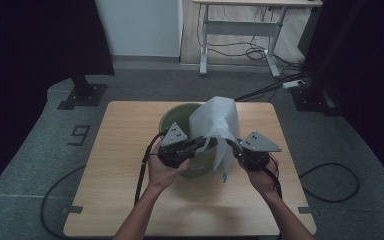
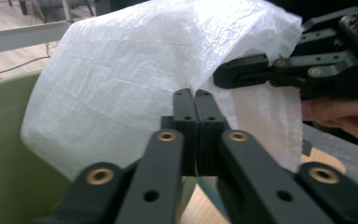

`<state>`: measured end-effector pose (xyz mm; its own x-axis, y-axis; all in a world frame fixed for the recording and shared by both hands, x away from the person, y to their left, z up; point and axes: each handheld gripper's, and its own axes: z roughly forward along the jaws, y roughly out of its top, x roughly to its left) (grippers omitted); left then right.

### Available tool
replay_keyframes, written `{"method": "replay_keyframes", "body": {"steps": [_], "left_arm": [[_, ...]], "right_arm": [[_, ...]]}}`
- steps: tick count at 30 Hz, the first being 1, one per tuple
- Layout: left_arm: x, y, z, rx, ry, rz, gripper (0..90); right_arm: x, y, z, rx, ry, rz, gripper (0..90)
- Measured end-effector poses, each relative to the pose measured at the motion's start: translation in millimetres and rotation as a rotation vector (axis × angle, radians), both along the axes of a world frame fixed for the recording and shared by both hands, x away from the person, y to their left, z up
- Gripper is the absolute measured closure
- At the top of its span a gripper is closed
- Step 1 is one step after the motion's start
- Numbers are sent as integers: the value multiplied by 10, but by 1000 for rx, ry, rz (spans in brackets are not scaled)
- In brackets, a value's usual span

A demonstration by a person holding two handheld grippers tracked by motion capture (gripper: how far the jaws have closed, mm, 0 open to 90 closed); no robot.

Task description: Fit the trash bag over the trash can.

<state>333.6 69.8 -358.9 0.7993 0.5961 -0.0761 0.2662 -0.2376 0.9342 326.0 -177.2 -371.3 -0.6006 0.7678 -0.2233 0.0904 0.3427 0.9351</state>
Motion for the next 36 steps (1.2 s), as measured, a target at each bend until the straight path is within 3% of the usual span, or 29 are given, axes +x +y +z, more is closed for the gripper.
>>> {"method": "replay_keyframes", "body": {"steps": [1, 6, 8, 10, 15, 19, 23, 26, 30, 36], "left_arm": [[-4, 4, 10, -3, 0, 0, 895], [-39, 119, 79, -18, -35, 62, 897], [-50, 164, 88, -20, -38, 75, 898], [-86, 326, 98, -46, -40, 111, 898], [-100, 650, 93, -102, -25, 166, 898], [-84, 883, 67, -133, -3, 193, 899], [-73, 1091, 29, -141, 7, 223, 898], [-69, 1260, -4, -163, 15, 233, 898], [-37, 1432, -61, -184, 33, 224, 898], [36, 1574, -156, -177, 62, 252, 898]], "right_arm": [[-4, -5, -7, 3, 0, 2, 867], [-85, -3, -120, 25, 21, -3, 579], [-153, -3, -169, 41, 20, 7, 522], [-216, -7, -202, 25, 24, 9, 484], [-286, -60, -310, 7, 48, -15, 440], [-341, -119, -367, 26, 46, 2, 444], [-390, -165, -401, 74, 45, 12, 393], [-430, -192, -452, 66, 41, 10, 367], [-381, -268, -536, 75, 55, -27, 358], [-198, -395, -650, 115, 68, -59, 359]]}}
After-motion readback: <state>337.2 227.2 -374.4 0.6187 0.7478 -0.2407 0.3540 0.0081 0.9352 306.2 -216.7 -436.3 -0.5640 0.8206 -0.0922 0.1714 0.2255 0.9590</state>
